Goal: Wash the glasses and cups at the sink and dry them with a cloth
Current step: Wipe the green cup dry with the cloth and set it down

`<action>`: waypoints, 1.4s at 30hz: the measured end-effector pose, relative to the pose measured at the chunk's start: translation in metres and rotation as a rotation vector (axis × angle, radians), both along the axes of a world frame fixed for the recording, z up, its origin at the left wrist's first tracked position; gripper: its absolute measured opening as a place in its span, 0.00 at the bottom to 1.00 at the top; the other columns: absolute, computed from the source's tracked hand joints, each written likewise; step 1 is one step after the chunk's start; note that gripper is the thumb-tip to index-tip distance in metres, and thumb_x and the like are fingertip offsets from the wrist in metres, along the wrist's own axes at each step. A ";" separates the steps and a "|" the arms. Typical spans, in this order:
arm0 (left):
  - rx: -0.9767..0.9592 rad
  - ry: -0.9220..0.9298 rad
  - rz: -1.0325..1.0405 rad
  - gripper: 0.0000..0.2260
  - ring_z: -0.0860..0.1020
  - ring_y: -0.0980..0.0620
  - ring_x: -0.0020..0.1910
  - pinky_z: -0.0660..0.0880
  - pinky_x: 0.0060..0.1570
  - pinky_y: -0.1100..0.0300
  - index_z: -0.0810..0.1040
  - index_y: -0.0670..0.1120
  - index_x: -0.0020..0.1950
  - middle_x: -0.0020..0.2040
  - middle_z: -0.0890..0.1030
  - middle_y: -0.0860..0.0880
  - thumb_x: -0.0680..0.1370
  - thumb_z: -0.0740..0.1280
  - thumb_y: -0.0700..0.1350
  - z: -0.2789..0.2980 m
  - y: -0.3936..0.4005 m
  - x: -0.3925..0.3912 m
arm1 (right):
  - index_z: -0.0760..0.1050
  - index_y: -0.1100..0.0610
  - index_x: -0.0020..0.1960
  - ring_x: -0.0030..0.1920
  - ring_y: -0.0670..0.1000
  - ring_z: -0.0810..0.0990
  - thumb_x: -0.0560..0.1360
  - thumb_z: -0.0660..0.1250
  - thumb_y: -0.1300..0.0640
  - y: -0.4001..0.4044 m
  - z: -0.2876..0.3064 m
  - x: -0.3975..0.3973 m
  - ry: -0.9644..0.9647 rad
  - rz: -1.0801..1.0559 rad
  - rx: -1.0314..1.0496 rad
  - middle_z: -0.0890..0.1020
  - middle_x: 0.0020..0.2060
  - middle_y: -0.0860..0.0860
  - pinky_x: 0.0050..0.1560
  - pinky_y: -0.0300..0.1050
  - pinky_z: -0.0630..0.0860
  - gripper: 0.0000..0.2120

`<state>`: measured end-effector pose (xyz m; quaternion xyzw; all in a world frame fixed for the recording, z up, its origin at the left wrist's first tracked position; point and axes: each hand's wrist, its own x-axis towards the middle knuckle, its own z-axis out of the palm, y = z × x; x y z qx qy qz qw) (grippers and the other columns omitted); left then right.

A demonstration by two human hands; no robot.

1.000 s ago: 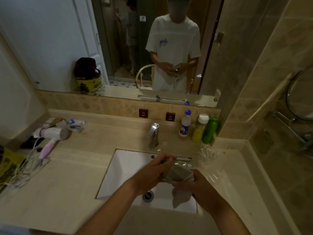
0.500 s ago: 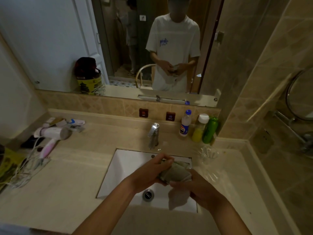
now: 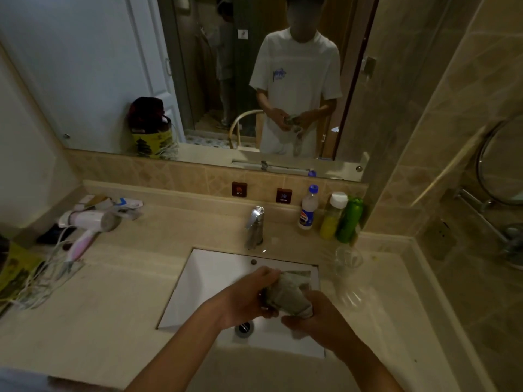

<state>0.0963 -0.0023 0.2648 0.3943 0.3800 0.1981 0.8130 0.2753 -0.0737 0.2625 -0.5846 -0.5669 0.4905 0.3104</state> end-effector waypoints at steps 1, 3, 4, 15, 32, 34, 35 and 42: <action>0.054 0.003 0.007 0.16 0.77 0.45 0.47 0.76 0.42 0.54 0.73 0.44 0.64 0.62 0.75 0.38 0.80 0.68 0.51 -0.003 -0.001 -0.001 | 0.82 0.60 0.52 0.39 0.54 0.85 0.72 0.72 0.64 0.001 0.002 0.003 0.051 0.026 -0.026 0.86 0.38 0.56 0.47 0.55 0.84 0.08; 0.242 0.042 -0.017 0.13 0.79 0.48 0.47 0.78 0.43 0.55 0.73 0.45 0.63 0.59 0.77 0.39 0.80 0.69 0.45 -0.007 -0.003 -0.004 | 0.81 0.66 0.53 0.43 0.64 0.83 0.71 0.71 0.66 0.004 0.007 0.009 0.243 0.093 -0.057 0.84 0.43 0.68 0.50 0.61 0.82 0.11; 0.346 0.070 -0.046 0.13 0.79 0.50 0.47 0.78 0.46 0.56 0.73 0.46 0.63 0.57 0.77 0.42 0.80 0.70 0.43 -0.006 -0.004 -0.005 | 0.79 0.67 0.55 0.44 0.66 0.82 0.72 0.70 0.68 0.005 0.009 0.011 0.359 0.133 -0.084 0.82 0.46 0.72 0.49 0.61 0.81 0.12; -0.131 0.047 0.061 0.26 0.81 0.47 0.39 0.77 0.39 0.57 0.79 0.42 0.63 0.47 0.85 0.42 0.79 0.64 0.63 0.006 0.007 -0.007 | 0.80 0.55 0.53 0.38 0.42 0.81 0.74 0.71 0.57 0.015 -0.009 -0.010 -0.165 0.091 0.202 0.83 0.41 0.48 0.43 0.41 0.81 0.09; -0.043 0.044 0.111 0.27 0.82 0.41 0.52 0.80 0.44 0.47 0.78 0.41 0.63 0.56 0.82 0.39 0.72 0.76 0.57 -0.012 -0.009 0.002 | 0.81 0.56 0.48 0.36 0.48 0.84 0.67 0.76 0.62 0.008 0.006 -0.005 0.119 0.125 -0.037 0.86 0.34 0.50 0.42 0.47 0.83 0.11; -0.080 0.040 0.152 0.27 0.83 0.43 0.48 0.80 0.42 0.49 0.78 0.39 0.62 0.51 0.84 0.39 0.72 0.76 0.56 -0.014 -0.012 0.005 | 0.80 0.57 0.51 0.40 0.47 0.85 0.65 0.76 0.58 0.007 0.008 -0.010 0.122 0.149 -0.028 0.86 0.38 0.49 0.43 0.45 0.82 0.15; -0.101 0.035 0.177 0.25 0.83 0.44 0.47 0.81 0.41 0.50 0.79 0.39 0.61 0.50 0.84 0.40 0.73 0.75 0.56 -0.016 -0.013 0.006 | 0.80 0.58 0.53 0.44 0.49 0.85 0.65 0.76 0.56 0.007 0.008 -0.011 0.113 0.166 -0.033 0.86 0.41 0.50 0.46 0.47 0.82 0.18; 0.089 0.124 0.170 0.13 0.80 0.44 0.42 0.78 0.31 0.53 0.75 0.42 0.53 0.49 0.78 0.39 0.80 0.68 0.52 -0.010 -0.017 0.005 | 0.77 0.55 0.55 0.45 0.48 0.83 0.68 0.73 0.61 0.017 0.001 -0.001 -0.164 0.260 -0.145 0.83 0.48 0.53 0.46 0.39 0.81 0.16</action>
